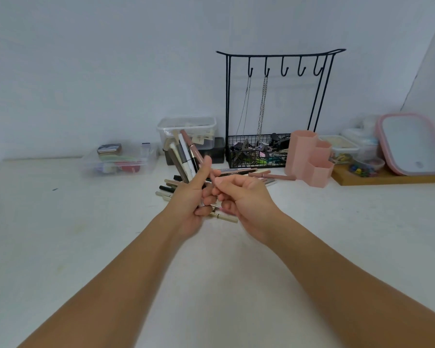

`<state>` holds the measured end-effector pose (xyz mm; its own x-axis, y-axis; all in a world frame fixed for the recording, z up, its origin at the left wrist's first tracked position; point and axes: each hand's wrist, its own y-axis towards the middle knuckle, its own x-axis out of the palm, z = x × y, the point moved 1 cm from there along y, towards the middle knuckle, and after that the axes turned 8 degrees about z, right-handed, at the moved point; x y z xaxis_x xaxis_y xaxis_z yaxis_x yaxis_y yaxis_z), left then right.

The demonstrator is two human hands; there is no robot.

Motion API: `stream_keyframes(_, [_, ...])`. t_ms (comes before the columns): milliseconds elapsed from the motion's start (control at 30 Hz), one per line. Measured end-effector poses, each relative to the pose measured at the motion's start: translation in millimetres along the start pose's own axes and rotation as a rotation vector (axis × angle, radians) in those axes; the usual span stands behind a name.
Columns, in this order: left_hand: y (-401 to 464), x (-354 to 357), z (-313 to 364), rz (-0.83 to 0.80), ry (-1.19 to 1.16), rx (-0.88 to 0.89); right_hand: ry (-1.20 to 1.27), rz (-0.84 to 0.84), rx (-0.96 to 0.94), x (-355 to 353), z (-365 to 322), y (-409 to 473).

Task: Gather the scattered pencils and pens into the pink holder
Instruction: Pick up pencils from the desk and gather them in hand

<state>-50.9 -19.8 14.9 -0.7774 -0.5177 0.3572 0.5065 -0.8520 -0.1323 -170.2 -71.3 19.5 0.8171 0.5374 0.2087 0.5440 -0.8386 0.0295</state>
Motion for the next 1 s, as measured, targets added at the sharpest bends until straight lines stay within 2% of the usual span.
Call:
stream_keyframes(100, [1,-1,-3,0.014,0.065,0.036,-0.143,0.007,-0.099,1,3,0])
stream_keyframes(333, [2,3,-10,0.167,0.193,0.145,-0.376,0.032,-0.276,-4,3,-1])
stream_keyframes(433, [-1,6,-10,0.192,0.241,0.194,-0.472,0.107,-0.314,-8,-5,1])
stream_keyframes(533, [-4,10,-8,0.143,0.238,0.203,-0.419,0.237,-0.344,-15,-15,7])
stream_keyframes(600, [-5,11,-8,0.104,0.262,0.210,-0.430,0.260,-0.381,-22,-18,12])
stream_keyframes(733, [-3,12,-6,0.083,0.262,0.157,-0.835,0.335,-0.563,-51,-9,28])
stream_keyframes(833, [1,5,-5,0.093,0.247,0.091,-1.145,0.342,-0.485,-81,5,45])
stream_keyframes(900, [4,2,-7,0.086,0.249,0.074,-1.220,0.329,-0.379,-93,10,56])
stream_keyframes(1000, [4,2,-11,0.064,0.241,0.046,-1.261,0.346,-0.338,-100,13,66])
